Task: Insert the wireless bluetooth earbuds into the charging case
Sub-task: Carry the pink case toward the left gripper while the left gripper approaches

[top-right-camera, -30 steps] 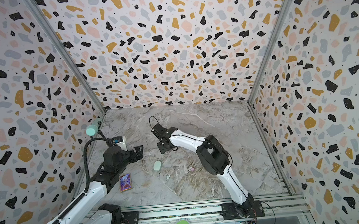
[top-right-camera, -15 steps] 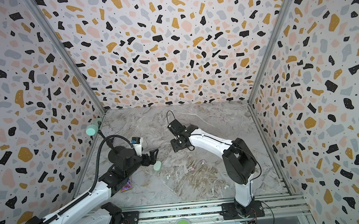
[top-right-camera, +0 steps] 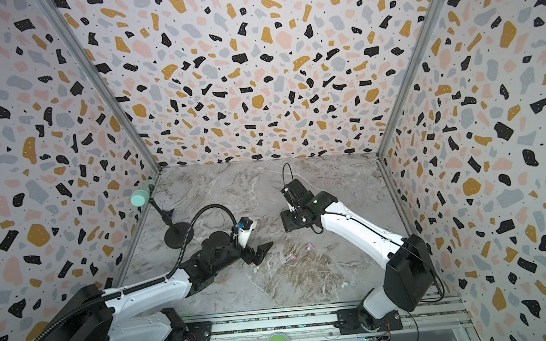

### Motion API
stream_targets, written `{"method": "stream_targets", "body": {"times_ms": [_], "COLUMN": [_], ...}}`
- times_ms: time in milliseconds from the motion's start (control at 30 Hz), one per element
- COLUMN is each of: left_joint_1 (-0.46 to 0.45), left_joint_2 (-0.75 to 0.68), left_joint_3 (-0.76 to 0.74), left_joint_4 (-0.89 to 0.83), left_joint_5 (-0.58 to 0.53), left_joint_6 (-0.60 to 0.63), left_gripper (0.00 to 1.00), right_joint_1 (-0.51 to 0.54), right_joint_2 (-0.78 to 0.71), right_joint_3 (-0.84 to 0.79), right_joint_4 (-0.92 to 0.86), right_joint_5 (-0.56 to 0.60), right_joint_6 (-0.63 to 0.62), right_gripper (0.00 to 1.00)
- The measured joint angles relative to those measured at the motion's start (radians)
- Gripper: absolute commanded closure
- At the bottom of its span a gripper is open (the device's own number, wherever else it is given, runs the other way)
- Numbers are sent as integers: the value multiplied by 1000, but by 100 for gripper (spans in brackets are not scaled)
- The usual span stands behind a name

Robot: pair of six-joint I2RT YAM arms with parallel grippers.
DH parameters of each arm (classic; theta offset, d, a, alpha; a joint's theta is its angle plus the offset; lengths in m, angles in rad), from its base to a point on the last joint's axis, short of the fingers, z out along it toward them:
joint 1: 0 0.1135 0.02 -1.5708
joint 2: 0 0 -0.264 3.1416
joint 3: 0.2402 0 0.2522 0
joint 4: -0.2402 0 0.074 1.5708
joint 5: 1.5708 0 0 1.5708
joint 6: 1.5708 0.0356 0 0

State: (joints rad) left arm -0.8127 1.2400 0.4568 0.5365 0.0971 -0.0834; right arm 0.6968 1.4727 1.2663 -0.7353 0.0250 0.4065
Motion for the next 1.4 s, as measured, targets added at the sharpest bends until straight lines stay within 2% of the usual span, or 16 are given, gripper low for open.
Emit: {"method": "stream_targets", "body": {"times_ms": [300, 633, 1100, 1400], "left_joint_1": [-56, -61, -67, -68], "left_joint_2": [150, 242, 293, 307], "left_joint_3": [40, 74, 116, 118], "left_joint_4": [202, 348, 395, 408], "left_joint_5": [127, 195, 234, 243], "left_joint_6": [118, 156, 177, 177], "left_gripper": [0, 4, 20, 25], "right_joint_1": [-1, 29, 53, 69], "right_joint_2": [-101, -121, -121, -121], "right_joint_3": [-7, -22, -22, -21], "right_joint_4": [-56, -66, -65, -56], "right_joint_5": [-35, -56, -87, -105], "right_joint_6": [24, 47, 61, 67], "right_gripper": [41, 42, 42, 43]}}
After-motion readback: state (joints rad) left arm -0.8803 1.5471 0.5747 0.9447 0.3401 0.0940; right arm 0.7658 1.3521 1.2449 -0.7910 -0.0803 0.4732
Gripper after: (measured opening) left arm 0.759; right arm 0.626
